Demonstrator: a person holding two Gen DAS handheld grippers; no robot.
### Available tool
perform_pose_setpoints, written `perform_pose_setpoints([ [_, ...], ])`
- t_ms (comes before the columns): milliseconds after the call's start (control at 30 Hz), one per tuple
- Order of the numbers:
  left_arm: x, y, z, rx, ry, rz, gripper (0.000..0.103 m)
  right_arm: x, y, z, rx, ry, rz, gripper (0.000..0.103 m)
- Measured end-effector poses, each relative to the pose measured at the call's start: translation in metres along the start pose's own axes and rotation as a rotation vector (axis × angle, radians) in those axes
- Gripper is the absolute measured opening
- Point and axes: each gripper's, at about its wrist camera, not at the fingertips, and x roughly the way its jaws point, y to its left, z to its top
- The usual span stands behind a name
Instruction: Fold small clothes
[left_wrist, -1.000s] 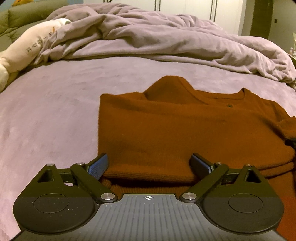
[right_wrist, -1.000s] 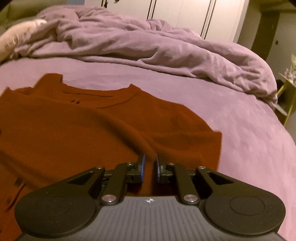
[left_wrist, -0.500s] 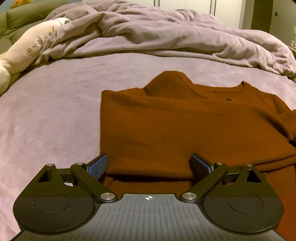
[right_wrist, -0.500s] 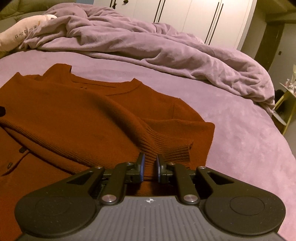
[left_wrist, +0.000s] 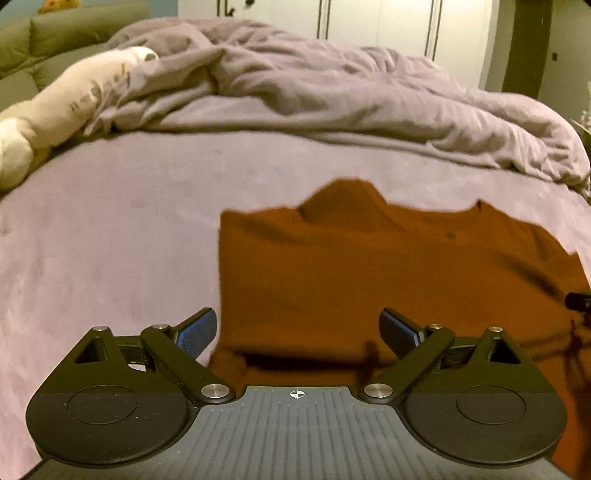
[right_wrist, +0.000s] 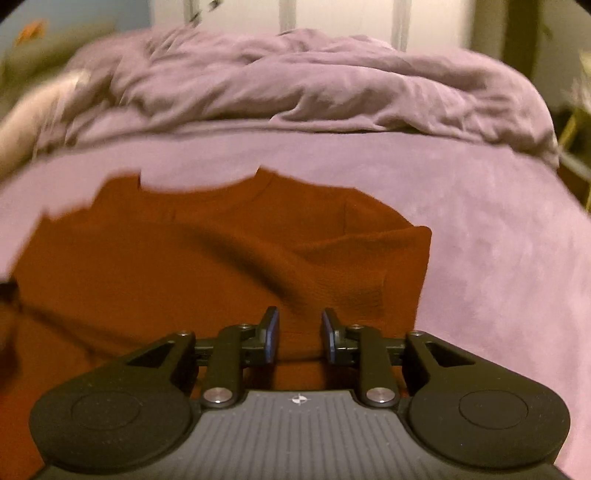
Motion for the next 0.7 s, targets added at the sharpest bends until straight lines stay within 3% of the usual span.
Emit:
perform_pose_setpoints([
  [133, 0.017, -0.008, 0.013, -0.029, 0.005, -0.005, 0.098, 0.009, 0.011, 0.019, 0.058, -0.040, 0.019, 0.024],
  [300, 0.053, -0.022, 0.003, 0.009, 0.074, 0.033, 0.101, 0.044, 0.041, 0.030, -0.010, -0.033, 0.057, 0.021],
  [367, 0.055, -0.026, -0.001, 0.050, 0.046, 0.050, 0.103, 0.067, 0.042, 0.025, -0.032, 0.018, 0.009, 0.018],
  [467, 0.054, -0.028, 0.001, 0.078, 0.049, 0.053, 0.103, 0.078, 0.033, 0.028, -0.048, 0.006, -0.028, 0.018],
  [633, 0.024, -0.013, -0.004, 0.047, 0.062, 0.010, 0.103, 0.051, 0.023, 0.028, -0.029, 0.027, -0.052, 0.018],
  [700, 0.009, -0.008, -0.016, 0.088, 0.050, -0.019, 0.103, 0.024, 0.012, 0.012, -0.026, -0.019, -0.018, 0.018],
])
